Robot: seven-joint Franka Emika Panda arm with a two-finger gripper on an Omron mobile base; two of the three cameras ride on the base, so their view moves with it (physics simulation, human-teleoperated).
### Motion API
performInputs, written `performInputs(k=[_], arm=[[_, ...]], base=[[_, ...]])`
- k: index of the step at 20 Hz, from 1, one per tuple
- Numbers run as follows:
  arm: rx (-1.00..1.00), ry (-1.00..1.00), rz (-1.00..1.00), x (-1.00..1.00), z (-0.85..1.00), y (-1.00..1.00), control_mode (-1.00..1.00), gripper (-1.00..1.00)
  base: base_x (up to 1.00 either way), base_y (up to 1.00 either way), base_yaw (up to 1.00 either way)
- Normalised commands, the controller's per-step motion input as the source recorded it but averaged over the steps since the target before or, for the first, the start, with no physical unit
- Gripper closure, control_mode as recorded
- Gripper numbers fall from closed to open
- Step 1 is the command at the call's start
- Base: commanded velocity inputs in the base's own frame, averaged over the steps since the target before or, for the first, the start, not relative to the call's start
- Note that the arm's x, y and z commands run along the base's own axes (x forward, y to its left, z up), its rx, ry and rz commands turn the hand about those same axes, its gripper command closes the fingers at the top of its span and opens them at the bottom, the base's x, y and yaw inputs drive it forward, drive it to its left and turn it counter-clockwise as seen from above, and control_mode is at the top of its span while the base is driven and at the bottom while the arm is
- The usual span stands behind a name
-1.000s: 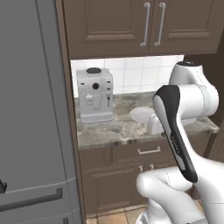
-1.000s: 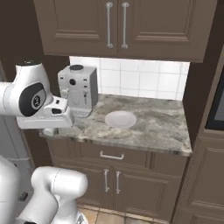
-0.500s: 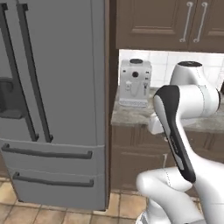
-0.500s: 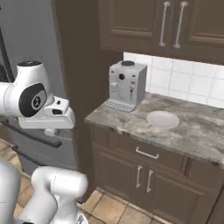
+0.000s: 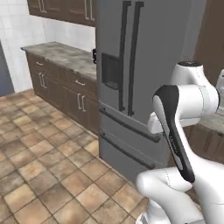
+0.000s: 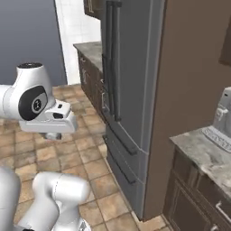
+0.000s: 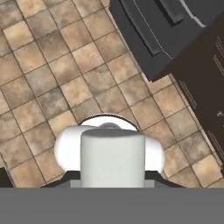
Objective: Pick up the marshmallow and place it in the cup of hot chocolate on the dining counter.
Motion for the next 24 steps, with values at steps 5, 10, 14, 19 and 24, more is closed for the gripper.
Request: performInputs(k=[5, 10, 14, 19, 24], arm=[[0.00, 0.00, 0.00, 0.00, 0.00, 0.00, 1.00, 1.00], [0.00, 0.00, 0.00, 0.00, 0.00, 0.00, 1.00, 1.00], [0.00, 0.00, 0.00, 0.00, 0.00, 0.00, 1.00, 1.00], [0.00, 0.00, 0.00, 0.00, 0.00, 0.00, 1.00, 1.00], [0.00, 0.00, 0.00, 0.00, 0.00, 0.00, 1.00, 1.00]], base=[[0.00, 0.00, 1.00], [0.00, 0.00, 1.00], [0.00, 0.00, 1.00], [0.19, 0.00, 0.86], [0.48, 0.00, 0.68]])
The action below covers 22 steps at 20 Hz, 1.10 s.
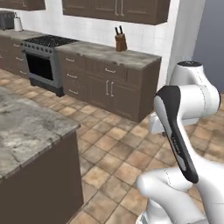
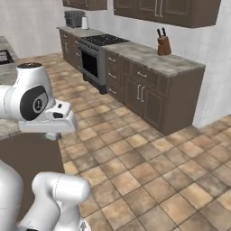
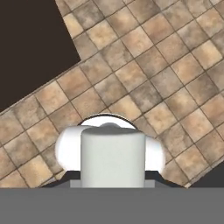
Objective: Pick up the marshmallow and place it in the cup of hot chocolate on the dining counter.
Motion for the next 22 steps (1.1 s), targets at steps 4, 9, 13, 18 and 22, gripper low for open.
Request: performInputs(k=[4, 9, 13, 18, 22], arm=[[0.00, 0.00, 0.00, 0.00, 0.00, 0.00, 1.00, 1.00], [0.00, 0.00, 0.00, 0.00, 0.00, 0.00, 1.00, 1.00], [0.00, 0.00, 0.00, 0.00, 0.00, 0.00, 1.00, 1.00], [0.00, 0.00, 0.00, 0.00, 0.00, 0.00, 1.00, 1.00], [0.00, 0.00, 0.00, 0.00, 0.00, 0.00, 1.00, 1.00]], base=[[0.41, 0.00, 0.62], [0.36, -0.03, 0.67], [0.21, -0.09, 0.64], [0.07, -0.05, 0.49], [-0.04, 0.56, 0.12]])
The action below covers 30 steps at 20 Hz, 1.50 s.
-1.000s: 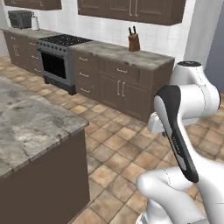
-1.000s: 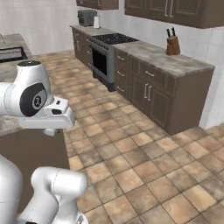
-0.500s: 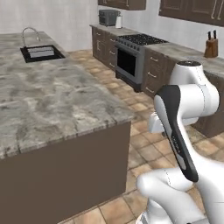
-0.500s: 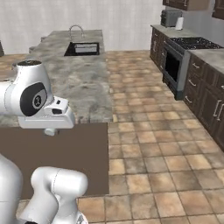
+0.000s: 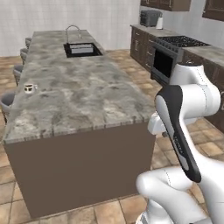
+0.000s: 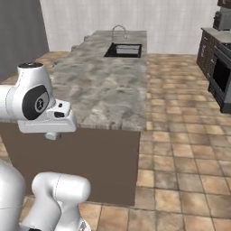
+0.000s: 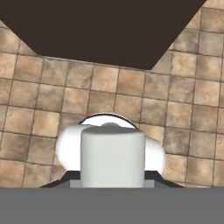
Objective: Pick up the marshmallow and place it in the cup of hot chocolate on the dining counter.
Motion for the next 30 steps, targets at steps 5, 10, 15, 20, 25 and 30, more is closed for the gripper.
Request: performInputs(k=[5, 10, 15, 20, 25, 30], arm=[[0.00, 0.00, 0.00, 0.00, 0.00, 0.00, 1.00, 1.00], [0.00, 0.00, 0.00, 0.00, 0.00, 0.00, 1.00, 1.00], [0.00, 0.00, 0.00, 0.00, 0.00, 0.00, 1.00, 1.00], [0.00, 0.00, 0.00, 0.00, 0.00, 0.00, 1.00, 1.00], [0.00, 0.00, 0.00, 0.00, 0.00, 0.00, 1.00, 1.00], [0.00, 0.00, 0.00, 0.00, 0.00, 0.00, 1.00, 1.00]], base=[[0.00, 0.82, -0.01], [-0.02, 1.00, -0.15], [0.00, 1.00, -0.19], [0.00, 1.00, -0.22], [0.00, 1.00, -0.30], [0.21, 0.99, -0.51]])
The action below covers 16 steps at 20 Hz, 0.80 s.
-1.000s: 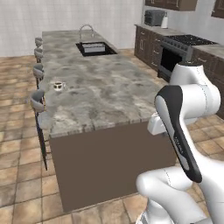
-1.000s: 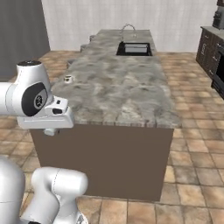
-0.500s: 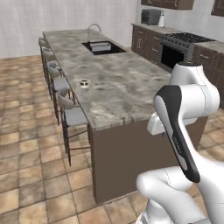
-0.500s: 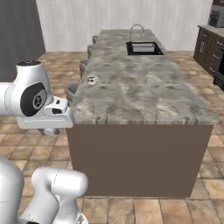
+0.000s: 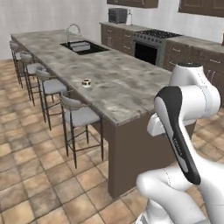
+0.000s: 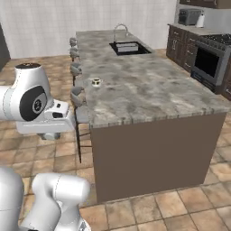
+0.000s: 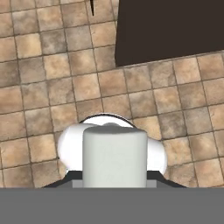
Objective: Pick up the marshmallow and place it in the cup of hot chocolate on the dining counter.
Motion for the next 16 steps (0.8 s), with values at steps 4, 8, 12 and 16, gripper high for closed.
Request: performInputs(k=[4, 8, 12, 16], arm=[[0.00, 0.00, 0.00, 0.00, 0.00, 0.00, 1.00, 1.00], [0.00, 0.00, 0.00, 0.00, 0.00, 0.00, 1.00, 1.00], [0.00, 0.00, 0.00, 0.00, 0.00, 0.00, 1.00, 1.00], [0.00, 0.00, 0.00, 0.00, 0.00, 0.00, 1.00, 1.00]], base=[[0.41, 0.85, -0.68], [0.33, 0.91, -0.66], [0.13, 0.99, -0.59], [-0.03, 1.00, -0.53]])
